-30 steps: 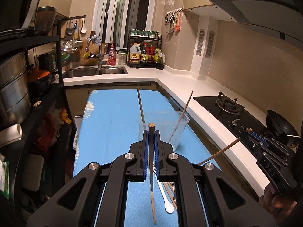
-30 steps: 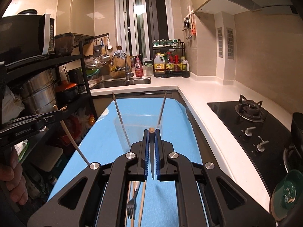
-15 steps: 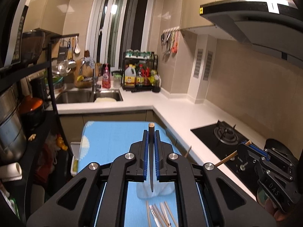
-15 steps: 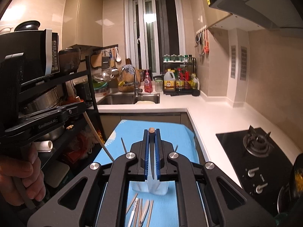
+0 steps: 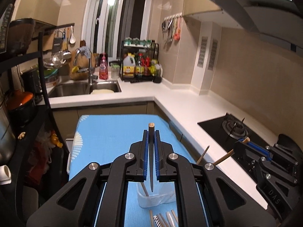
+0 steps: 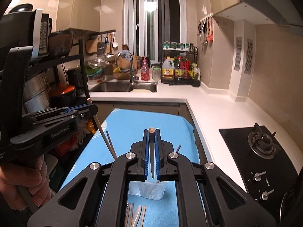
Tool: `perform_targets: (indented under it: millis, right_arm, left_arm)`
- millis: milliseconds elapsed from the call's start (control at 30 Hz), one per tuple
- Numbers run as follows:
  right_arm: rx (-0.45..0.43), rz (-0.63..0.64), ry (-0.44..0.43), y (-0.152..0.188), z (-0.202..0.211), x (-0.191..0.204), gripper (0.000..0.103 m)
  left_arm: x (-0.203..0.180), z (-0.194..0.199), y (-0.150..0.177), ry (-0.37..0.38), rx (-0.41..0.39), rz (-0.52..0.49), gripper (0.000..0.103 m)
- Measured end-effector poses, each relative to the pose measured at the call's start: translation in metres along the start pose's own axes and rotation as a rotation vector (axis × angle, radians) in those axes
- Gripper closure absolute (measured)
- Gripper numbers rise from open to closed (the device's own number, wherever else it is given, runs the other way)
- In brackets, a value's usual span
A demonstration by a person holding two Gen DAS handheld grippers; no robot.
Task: Organize utensils
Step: 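Lower both chopsticks into the clear holder compartments, then open both tools to release the chopsticks into the holder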
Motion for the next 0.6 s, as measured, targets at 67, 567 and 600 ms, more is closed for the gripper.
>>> perform_targets:
  millis: [67,567,600]
  right_arm:
    - [0.033,0.002,-0.007,0.010,-0.008,0.000,0.095]
    - [-0.044,-0.011,0.046,0.051,0.057,-0.009,0.070]
    - [-0.051,-0.015,0.047,0.058,0.064,-0.008,0.070]
  left_arm:
    - [-0.002,-0.012,0.011,0.006,0.039,-0.013,0.097]
    - [-0.002,0.071,0.046,-0.028,-0.103,-0.036,0.058]
    - [-0.002,0.078,0.056,-0.029,-0.106,-0.033,0.058]
Point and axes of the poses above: each gripper's, at about its wrist camera, not at the fingertips, and z roughly against the way its jaws point, x to its left, y to its underside, the point moved 9 cm from there along -z, roughly the way its jaws point, and after that the axes turned 3 degrees about -x, right-handed, at the moved point
